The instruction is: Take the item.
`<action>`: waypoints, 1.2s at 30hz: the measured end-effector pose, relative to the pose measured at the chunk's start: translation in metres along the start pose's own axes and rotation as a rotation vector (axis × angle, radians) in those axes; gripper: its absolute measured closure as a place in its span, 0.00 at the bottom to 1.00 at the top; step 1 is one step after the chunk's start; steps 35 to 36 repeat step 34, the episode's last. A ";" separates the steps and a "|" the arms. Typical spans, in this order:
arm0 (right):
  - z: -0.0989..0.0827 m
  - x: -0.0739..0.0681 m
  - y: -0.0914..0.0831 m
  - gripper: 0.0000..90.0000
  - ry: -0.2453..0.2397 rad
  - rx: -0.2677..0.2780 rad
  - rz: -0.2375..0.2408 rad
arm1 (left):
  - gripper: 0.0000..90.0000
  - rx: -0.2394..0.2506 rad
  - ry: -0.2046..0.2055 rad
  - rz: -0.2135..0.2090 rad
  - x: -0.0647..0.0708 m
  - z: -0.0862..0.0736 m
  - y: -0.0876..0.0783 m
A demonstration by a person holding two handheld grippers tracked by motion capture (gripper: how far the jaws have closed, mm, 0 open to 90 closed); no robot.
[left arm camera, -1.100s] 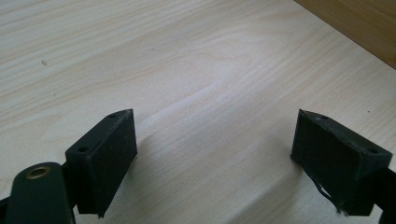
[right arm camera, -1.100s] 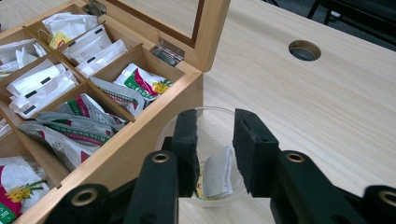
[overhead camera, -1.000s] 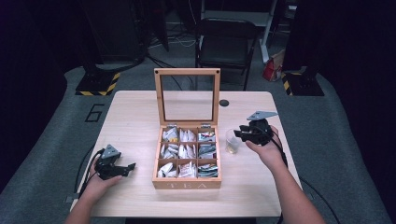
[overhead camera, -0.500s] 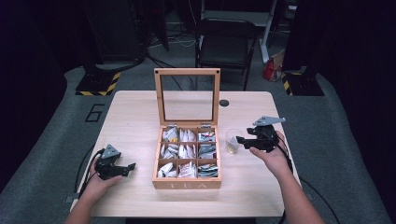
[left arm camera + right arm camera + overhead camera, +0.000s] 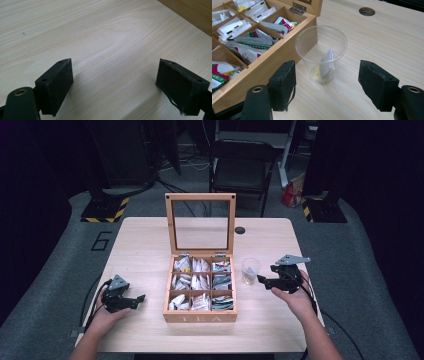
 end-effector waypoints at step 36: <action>-0.051 -0.022 0.033 0.32 0.007 -0.063 0.000 | 0.15 0.000 0.000 0.000 0.000 0.000 0.000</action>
Point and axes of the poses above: each handheld gripper's, and its own axes: y roughly forward along the jaws, z roughly out of its top, x roughly to its right, the point moved 1 cm from there along y, roughly forward along the jaws, and after that the axes turned 9 degrees about -y, right-handed, at the moved point
